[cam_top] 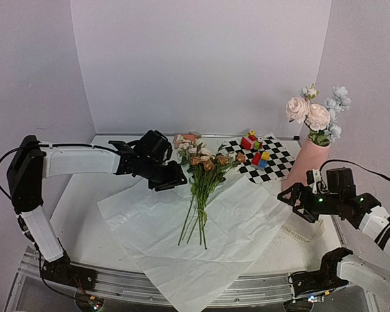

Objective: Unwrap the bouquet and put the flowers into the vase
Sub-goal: Insert the fake flower into the vase, then pick up the fake flower from the wrapping paper.

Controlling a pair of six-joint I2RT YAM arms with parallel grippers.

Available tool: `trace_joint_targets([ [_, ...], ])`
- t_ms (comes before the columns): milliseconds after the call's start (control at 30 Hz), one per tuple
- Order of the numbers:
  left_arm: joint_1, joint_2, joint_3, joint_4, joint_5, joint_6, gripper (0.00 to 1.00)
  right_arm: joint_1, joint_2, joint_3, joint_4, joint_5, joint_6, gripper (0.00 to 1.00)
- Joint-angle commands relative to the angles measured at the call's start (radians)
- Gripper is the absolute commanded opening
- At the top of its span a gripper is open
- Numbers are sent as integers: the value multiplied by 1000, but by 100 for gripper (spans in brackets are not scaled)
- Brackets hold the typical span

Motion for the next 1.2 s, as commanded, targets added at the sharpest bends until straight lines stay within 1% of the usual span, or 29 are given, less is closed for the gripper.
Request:
trace_joint_targets([
  [0, 7, 112, 131, 0, 73, 104, 47, 81, 67, -43, 205, 39, 85, 98],
  [67, 7, 161, 172, -6, 92, 141, 36, 143, 118, -48, 262, 73, 104, 98],
  [133, 7, 204, 205, -15, 103, 181, 32, 190, 188, -30, 298, 98, 114, 98],
  [267, 7, 281, 280, -71, 66, 254, 32, 246, 340, 41, 344, 117, 129, 98],
  [433, 7, 365, 378, -140, 10, 325, 34, 295, 464, 143, 368, 135, 124, 98],
  [600, 8, 424, 433, -165, 4, 347, 31, 366, 559, 218, 373, 145, 137, 98],
  [700, 9, 436, 434, -165, 21, 342, 29, 407, 600, 251, 377, 150, 142, 97],
  [900, 9, 458, 430, -164, 58, 332, 29, 462, 668, 301, 387, 177, 151, 95],
  [1067, 9, 493, 473, -158, 127, 339, 29, 497, 769, 378, 398, 181, 145, 95],
  [1167, 9, 503, 489, -155, 138, 342, 28, 512, 831, 432, 400, 178, 145, 91],
])
